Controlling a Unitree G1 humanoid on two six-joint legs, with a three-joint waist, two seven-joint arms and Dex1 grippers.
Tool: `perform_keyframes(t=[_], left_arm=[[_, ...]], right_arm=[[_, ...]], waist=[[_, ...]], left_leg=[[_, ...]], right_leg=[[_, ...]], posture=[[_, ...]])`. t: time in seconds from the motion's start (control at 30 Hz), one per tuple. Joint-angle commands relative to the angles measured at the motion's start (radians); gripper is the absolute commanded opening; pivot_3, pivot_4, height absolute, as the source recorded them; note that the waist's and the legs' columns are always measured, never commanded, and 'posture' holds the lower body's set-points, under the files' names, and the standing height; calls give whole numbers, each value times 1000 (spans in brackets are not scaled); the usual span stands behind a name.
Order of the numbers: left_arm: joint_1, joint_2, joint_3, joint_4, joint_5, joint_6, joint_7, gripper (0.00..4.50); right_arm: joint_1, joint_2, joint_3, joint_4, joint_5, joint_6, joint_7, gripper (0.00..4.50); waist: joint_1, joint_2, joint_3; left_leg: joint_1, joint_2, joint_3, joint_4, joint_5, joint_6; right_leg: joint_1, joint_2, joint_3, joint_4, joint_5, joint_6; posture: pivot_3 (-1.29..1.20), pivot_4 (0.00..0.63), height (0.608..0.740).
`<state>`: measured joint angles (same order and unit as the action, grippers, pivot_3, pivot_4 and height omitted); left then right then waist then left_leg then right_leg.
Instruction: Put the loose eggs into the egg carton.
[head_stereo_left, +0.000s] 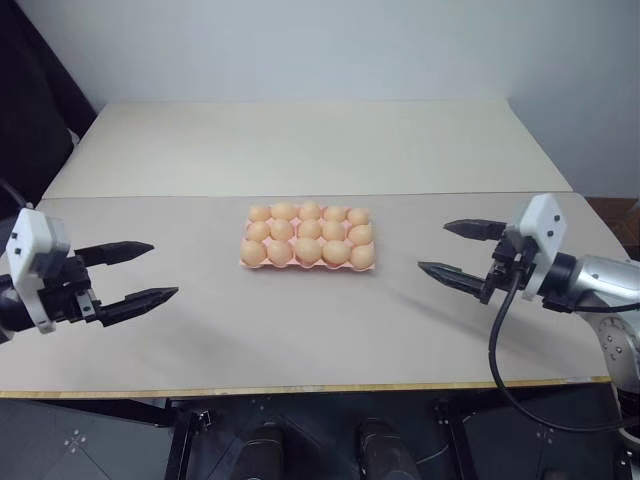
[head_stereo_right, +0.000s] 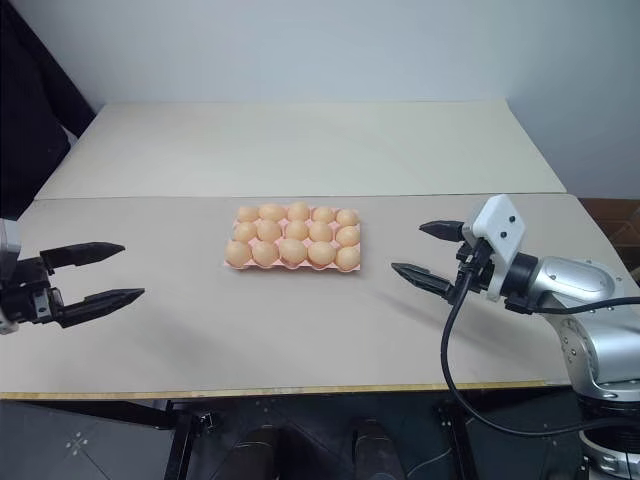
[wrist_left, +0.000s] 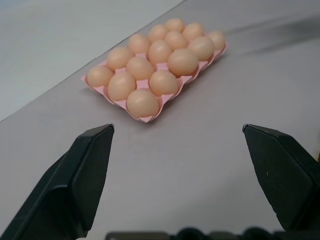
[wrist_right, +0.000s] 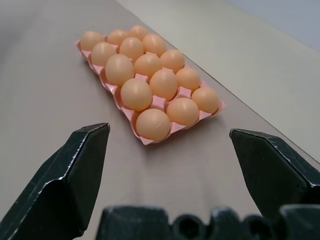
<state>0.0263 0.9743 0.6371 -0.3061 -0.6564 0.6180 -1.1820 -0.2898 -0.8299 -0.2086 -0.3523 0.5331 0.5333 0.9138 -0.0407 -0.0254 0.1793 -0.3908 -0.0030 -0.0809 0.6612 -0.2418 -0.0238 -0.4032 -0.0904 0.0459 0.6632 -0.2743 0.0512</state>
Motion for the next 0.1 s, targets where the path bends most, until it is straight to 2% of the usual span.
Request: perform_keyframes(t=[0.03,0.1], left_arm=[[21,-6,46,-50,-35,25,43,4493],[32,-4,45,-60,-40,36,60,4493]], right_arm=[[-23,-8,-9,-6,4,-24,9,4500],[-21,-6,-8,-7,4,-26,10,4500]], waist=[[-1,0,0],[-1,0,0]], left_leg=[[0,0,0,0,0,0],[0,0,0,0,0,0]], right_leg=[[0,0,0,0,0,0],[0,0,0,0,0,0]], posture=[[0,150,740],[0,150,740]])
